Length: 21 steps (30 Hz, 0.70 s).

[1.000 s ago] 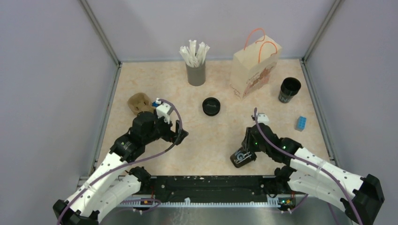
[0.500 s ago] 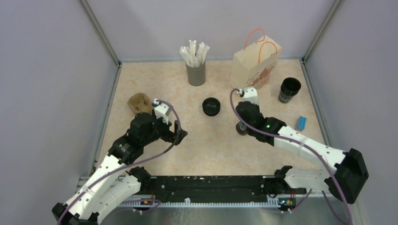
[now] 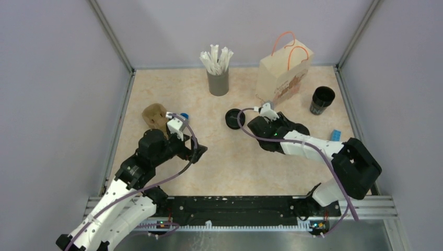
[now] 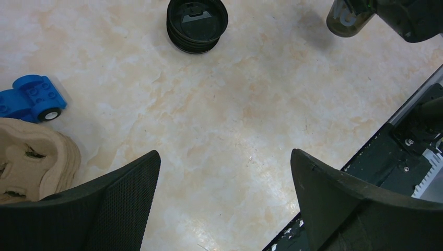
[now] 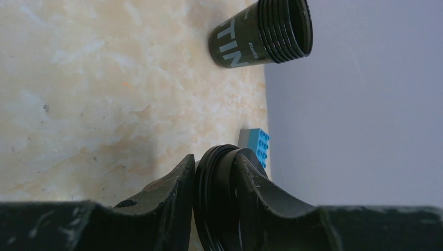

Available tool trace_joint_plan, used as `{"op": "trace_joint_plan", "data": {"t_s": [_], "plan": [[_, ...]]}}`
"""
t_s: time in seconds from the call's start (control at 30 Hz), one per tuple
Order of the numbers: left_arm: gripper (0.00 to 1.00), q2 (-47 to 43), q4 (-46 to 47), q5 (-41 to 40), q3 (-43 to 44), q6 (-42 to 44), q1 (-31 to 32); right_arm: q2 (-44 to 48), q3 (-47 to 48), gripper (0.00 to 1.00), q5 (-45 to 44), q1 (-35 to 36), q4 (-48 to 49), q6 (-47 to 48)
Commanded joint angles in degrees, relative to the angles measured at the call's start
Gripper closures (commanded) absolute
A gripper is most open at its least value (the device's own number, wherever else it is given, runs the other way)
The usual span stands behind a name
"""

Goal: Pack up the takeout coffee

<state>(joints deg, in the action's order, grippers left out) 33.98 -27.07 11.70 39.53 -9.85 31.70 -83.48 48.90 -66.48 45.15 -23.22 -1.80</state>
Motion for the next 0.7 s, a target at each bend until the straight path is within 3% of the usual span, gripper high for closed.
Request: {"op": "trace_joint_plan", "data": {"t_s": [0.0,0.17,0.37,0.53,0.67], "plan": [[0.01,-1.37,2.26,1.07,-0.47,0.77,-0.02,-4.56,2.19,0.67,-4.46,-1.13,1.33,-0.29],[0.01,-1.29,2.44,1.9,-0.59,0.93,-0.04,-10.09,1.34,0.66,-4.81,-2.5,6.72,1.0],[0.01,-1.21,2.71,2.32,-0.86,0.97,-0.02,-12.82,1.09,0.65,-5.25,-2.99,4.21,-4.75],[0.01,-0.62,2.68,2.53,-0.77,1.06,0.01,-14.68,2.01,0.52,-5.68,-2.91,-1.57,-11.22],[0.01,-0.68,2.72,2.32,-0.94,1.05,-0.04,-12.94,1.79,0.62,-5.33,-2.21,-3.81,-13.74]]}}
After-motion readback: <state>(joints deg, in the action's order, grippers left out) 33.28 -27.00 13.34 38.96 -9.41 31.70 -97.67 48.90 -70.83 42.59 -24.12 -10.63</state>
